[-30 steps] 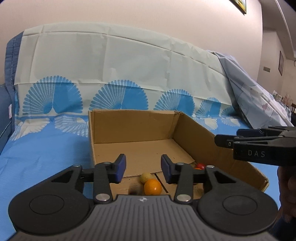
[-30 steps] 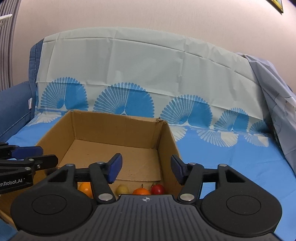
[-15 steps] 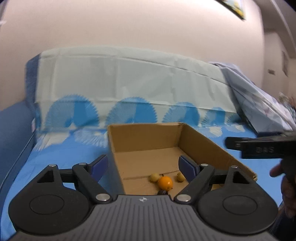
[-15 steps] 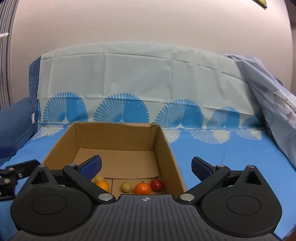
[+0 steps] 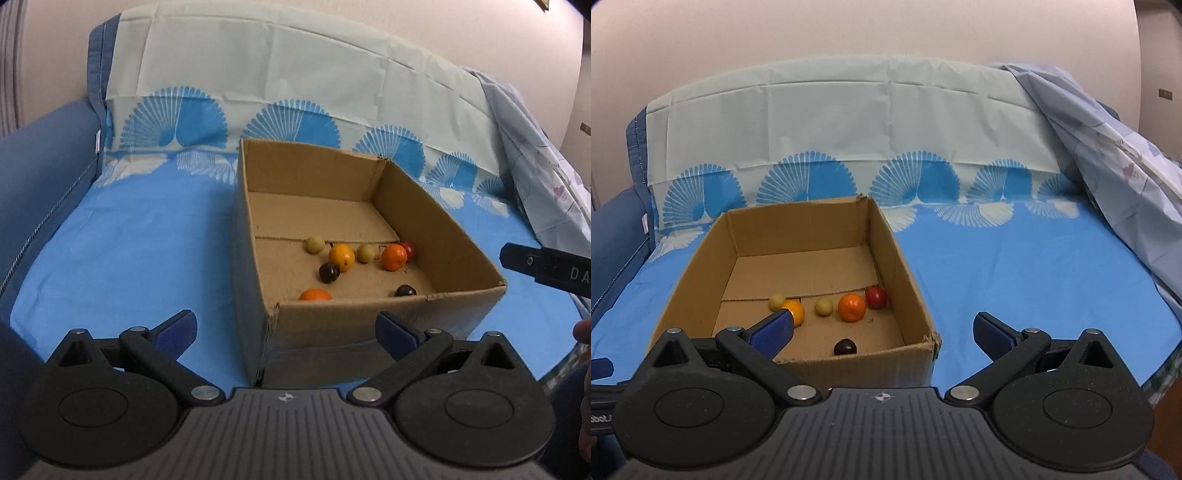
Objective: Organize fruits
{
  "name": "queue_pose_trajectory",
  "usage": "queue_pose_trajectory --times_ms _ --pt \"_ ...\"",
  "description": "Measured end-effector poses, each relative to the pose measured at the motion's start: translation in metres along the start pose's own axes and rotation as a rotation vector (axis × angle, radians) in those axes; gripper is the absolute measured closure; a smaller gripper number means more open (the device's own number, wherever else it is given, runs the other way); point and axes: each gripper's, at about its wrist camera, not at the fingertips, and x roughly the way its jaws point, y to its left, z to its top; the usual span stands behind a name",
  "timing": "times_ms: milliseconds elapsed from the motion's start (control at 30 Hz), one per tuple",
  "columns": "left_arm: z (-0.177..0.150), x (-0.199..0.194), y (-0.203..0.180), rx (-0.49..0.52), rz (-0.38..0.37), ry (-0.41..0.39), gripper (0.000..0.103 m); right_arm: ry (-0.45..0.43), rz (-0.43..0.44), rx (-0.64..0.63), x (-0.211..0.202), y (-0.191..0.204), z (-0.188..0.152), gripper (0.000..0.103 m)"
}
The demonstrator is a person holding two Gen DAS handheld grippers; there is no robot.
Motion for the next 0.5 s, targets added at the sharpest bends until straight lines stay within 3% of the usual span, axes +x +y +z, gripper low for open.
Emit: queue_pose_trajectory --times_ms 500 --pt "0.003 0.019 0.002 -0.022 0.019 0.028 0.0 0.073 0.005 -0.091 0.025 0.027 -0.004 0.001"
